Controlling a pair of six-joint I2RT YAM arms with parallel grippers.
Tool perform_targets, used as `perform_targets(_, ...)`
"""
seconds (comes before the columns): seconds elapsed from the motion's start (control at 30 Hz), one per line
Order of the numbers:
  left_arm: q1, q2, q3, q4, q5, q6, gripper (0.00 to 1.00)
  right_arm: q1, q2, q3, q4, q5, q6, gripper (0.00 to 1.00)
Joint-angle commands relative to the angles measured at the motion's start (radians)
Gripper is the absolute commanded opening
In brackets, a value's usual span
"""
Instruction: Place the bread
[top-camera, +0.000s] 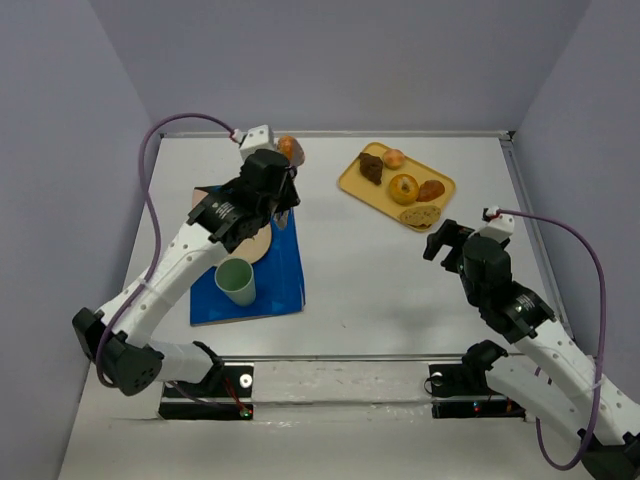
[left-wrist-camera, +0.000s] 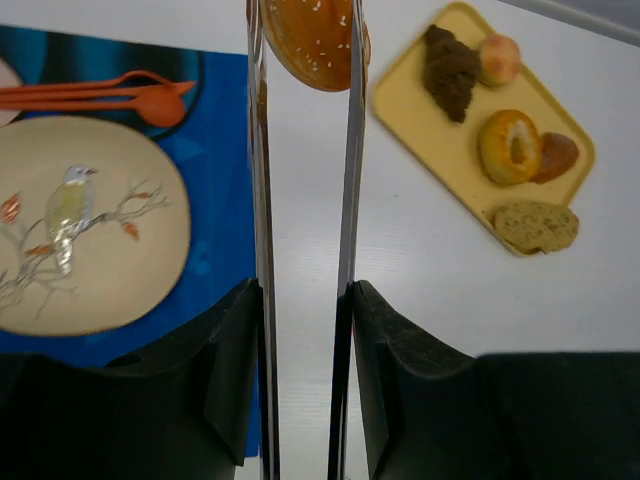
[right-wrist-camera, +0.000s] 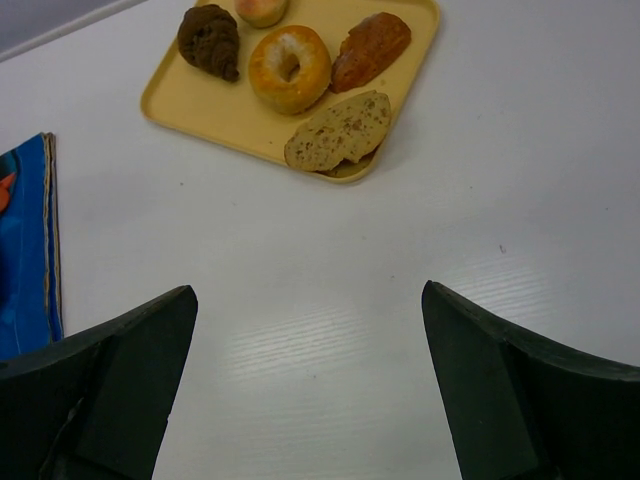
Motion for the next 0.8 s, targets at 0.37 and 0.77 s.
perform_targets(0.37,0.237,-0.202,-0.329,-0.243,-0.014,-0.194,0.32,0.004,0.031,-0.011,0.057,-0.009,0.009,1.0)
perform_targets(0.77,0.26,-0.144,-0.307,-0.234,-0.018,-0.153,0.53,0.004,0.039,-0.011,0.057,0.008,0.006,1.0)
